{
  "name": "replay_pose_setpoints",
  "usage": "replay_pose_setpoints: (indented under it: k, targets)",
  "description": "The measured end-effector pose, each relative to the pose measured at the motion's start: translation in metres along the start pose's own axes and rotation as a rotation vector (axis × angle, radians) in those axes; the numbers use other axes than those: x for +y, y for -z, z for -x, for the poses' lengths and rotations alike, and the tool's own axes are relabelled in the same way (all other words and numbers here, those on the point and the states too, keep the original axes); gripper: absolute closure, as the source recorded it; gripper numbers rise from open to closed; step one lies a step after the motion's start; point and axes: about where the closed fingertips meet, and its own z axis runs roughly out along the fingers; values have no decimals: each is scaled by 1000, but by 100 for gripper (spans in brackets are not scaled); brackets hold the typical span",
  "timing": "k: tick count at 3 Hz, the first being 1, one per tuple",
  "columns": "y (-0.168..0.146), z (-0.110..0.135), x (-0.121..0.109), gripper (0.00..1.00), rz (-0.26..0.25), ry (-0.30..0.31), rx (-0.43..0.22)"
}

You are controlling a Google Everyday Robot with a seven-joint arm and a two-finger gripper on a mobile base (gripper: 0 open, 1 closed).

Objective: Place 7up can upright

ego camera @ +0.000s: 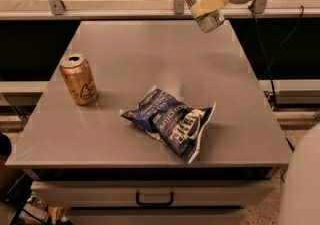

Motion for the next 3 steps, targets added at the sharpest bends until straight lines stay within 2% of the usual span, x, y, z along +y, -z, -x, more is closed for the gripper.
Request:
replay_pose_setpoints:
  k: [1,3]
  targets:
    - [-10,-6,8,100,48,44,-102]
    - [-33,-29,15,100,123,90,-288]
